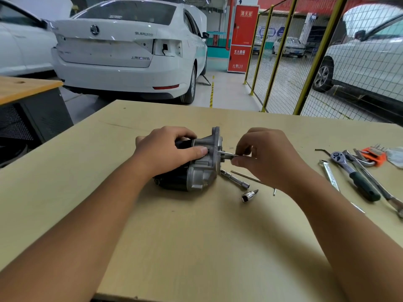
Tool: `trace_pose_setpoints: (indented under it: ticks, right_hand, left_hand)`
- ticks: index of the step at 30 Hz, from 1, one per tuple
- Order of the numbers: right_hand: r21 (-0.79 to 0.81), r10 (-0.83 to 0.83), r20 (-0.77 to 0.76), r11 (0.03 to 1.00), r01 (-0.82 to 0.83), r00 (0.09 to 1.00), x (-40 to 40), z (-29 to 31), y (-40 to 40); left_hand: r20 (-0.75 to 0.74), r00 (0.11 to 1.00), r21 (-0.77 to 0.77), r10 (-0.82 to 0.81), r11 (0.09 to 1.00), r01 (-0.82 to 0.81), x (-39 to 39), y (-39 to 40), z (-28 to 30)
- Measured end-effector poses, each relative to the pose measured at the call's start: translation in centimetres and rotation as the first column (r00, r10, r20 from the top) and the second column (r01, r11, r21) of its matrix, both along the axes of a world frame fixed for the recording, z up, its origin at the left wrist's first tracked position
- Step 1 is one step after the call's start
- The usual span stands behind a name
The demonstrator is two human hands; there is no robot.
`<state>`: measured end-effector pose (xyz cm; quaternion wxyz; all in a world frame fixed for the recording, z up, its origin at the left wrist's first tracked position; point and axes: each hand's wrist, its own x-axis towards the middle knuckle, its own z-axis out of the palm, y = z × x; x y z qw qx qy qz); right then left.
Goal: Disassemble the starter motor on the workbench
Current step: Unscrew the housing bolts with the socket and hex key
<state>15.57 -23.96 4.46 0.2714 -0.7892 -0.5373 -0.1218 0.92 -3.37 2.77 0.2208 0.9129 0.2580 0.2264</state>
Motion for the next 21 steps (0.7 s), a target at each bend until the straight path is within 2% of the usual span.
trace_pose_setpoints:
  ticks: [3, 8, 15, 21]
  right_hand:
    - [-0.013, -0.005, -0.054, 1.000, 0.004, 0.999, 0.00, -0.38, 0.08]
    - [-0.046, 0.023, -0.056, 0.999, -0.026, 0.998, 0.23, -0.17, 0.10]
    - [-0.032, -0.043, 0.070, 0.998, 0.046, 0.997, -0.42, 0.54, -0.11]
    - [0.016, -0.023, -0.034, 1.000, 0.024, 0.999, -0.22, 0.24, -0.16]
  left_hand:
    - [0.010, 1.000, 0.010, 0.004, 1.000, -0.004, 0.05, -0.11, -0.08]
    - [0.038, 0.999, 0.019, 0.024, 1.000, -0.025, 0.27, -0.21, -0.10]
    - [0.017, 1.000, 0.012, 0.004, 1.000, -0.005, 0.08, 0.05, -0.12]
    - [0.039, 0.999, -0.001, 0.021, 1.000, -0.021, 0.15, -0.19, -0.13]
